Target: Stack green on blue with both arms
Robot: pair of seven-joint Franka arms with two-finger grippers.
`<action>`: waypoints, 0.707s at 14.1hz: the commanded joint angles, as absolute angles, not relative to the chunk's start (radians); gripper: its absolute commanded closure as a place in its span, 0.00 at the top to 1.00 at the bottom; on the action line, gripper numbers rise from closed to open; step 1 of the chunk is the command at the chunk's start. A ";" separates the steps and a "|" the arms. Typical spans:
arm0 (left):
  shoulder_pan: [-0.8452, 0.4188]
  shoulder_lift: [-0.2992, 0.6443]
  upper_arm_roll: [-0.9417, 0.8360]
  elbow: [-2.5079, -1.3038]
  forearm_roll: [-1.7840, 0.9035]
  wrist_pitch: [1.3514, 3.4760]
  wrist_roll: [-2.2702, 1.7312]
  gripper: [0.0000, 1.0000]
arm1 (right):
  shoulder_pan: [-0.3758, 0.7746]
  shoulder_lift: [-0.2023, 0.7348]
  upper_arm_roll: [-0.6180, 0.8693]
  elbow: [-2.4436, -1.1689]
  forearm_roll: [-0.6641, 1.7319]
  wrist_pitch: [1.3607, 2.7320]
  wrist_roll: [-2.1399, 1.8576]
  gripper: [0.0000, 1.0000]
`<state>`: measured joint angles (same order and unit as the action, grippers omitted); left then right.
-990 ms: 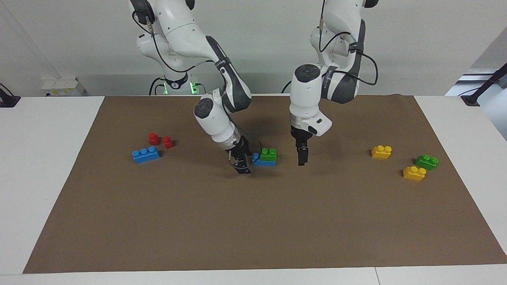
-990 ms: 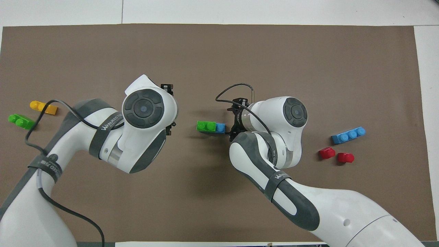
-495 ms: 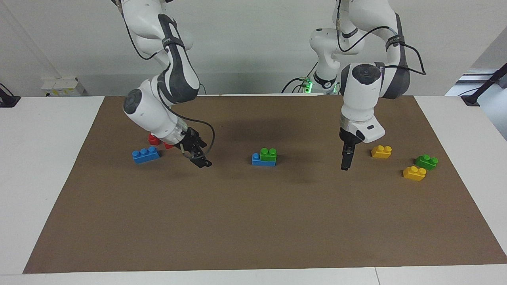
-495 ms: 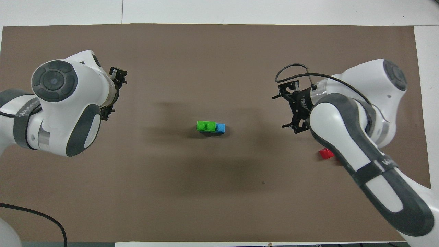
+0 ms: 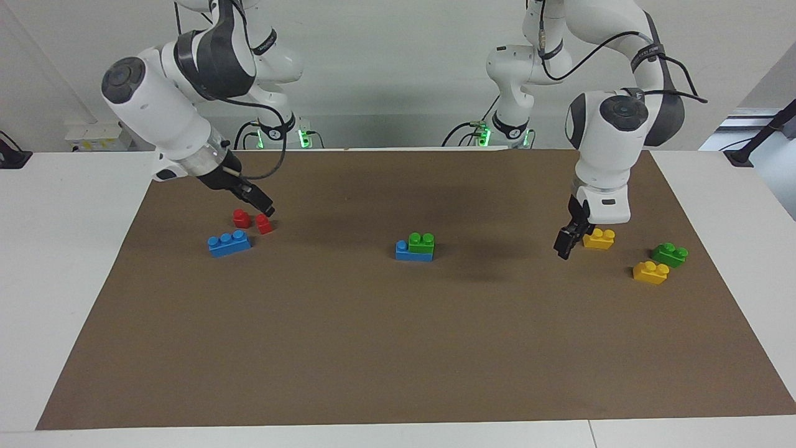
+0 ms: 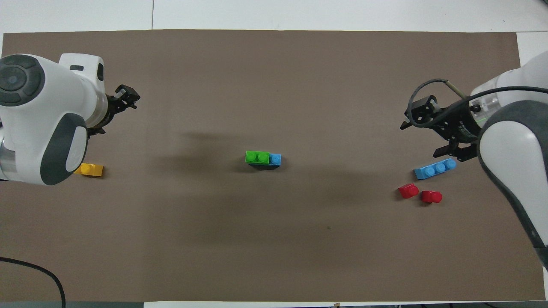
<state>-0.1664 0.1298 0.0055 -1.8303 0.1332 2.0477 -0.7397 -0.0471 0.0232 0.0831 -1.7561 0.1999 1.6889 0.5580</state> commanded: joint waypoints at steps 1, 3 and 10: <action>-0.112 0.118 -0.002 -1.763 0.092 1.936 -0.460 1.00 | -0.092 -0.058 0.095 -1.761 0.102 1.634 0.299 1.00; -0.089 0.100 -0.002 -1.741 0.092 1.881 -0.301 1.00 | -0.109 -0.090 0.094 -1.741 0.063 1.608 0.146 1.00; -0.087 0.046 -0.002 -1.623 0.032 1.602 -0.089 1.00 | -0.109 -0.083 0.097 -1.687 -0.041 1.537 -0.031 1.00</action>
